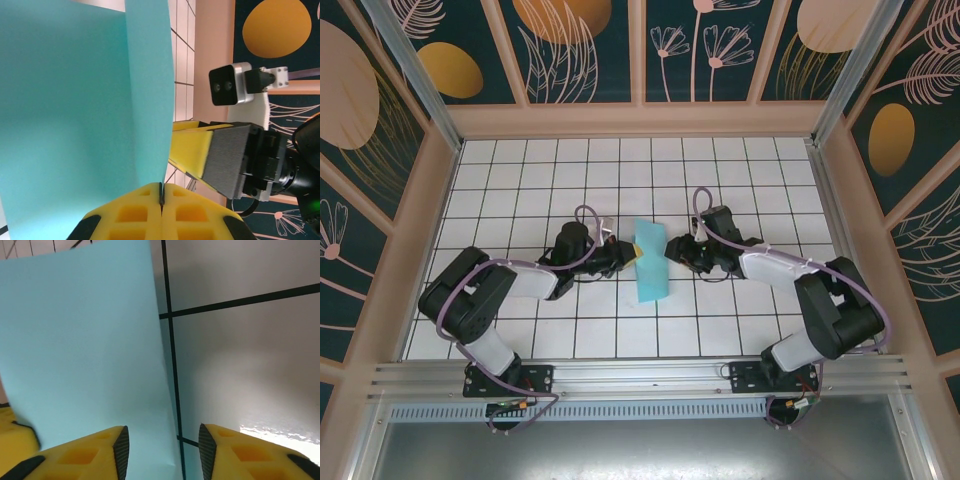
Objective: Fold a paper plane with a square sheet of paper (pick it up from the middle)
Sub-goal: Fold the square sheet of paper in half at the center of the table.
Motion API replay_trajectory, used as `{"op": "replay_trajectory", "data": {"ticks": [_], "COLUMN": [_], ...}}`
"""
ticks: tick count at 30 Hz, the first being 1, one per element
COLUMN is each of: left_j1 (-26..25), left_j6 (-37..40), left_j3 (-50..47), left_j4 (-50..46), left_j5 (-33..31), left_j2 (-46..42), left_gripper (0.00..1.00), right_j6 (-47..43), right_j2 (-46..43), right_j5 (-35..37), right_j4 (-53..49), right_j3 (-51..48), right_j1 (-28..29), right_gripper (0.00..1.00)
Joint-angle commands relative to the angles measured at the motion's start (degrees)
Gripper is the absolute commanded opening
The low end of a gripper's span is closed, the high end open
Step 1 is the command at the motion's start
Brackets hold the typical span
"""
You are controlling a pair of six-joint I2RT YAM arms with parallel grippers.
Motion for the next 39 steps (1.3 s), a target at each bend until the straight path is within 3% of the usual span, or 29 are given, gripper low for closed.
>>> {"op": "replay_trajectory", "data": {"ticks": [1, 5, 12, 17, 21, 25, 28, 32, 39], "left_j1": [-0.32, -0.30, -2.22, -2.60, -2.60, -2.52, -2.59, -2.58, -2.58], "left_j6": [2.08, 3.38, 2.69, 2.99, 5.41, 5.84, 7.30, 9.51, 9.40], "left_j3": [1.21, 2.13, 3.92, 4.11, 3.61, 2.33, 2.80, 4.30, 5.65], "left_j4": [-2.43, -4.21, -1.75, -1.56, -5.71, -9.16, -12.80, -17.06, -17.02], "left_j5": [-0.44, -0.43, 0.68, 0.88, -1.09, -4.50, -6.21, -6.91, -8.69], "left_j2": [-2.43, -3.28, -1.29, -0.63, -1.13, -2.29, -4.15, -4.85, -4.12], "left_gripper": [0.00, 0.00, 0.00, 0.00, 0.00, 0.00, 0.00, 0.00, 0.00], "right_j6": [1.13, 0.27, -1.95, -2.33, -2.15, -1.66, -2.94, -3.55, -1.05], "right_j2": [1.76, 4.58, 8.27, 8.41, 5.03, 0.54, -0.68, -2.38, -3.90], "right_j5": [2.85, 4.75, 0.67, 1.72, 3.74, -0.12, -4.69, -5.14, -10.66], "right_j4": [-3.17, -5.70, -3.87, -4.90, -5.07, -0.15, 1.84, 1.45, 5.06], "right_j3": [0.41, 2.21, 6.15, 5.80, 2.87, -1.55, -2.30, -2.99, -5.55], "right_j1": [-0.12, 0.59, 4.76, 3.95, 0.51, -2.81, -2.76, -2.33, -1.27], "right_gripper": [0.34, 0.24, 0.22, 0.23, 0.27, 0.35, 0.40, 0.41, 0.48]}}
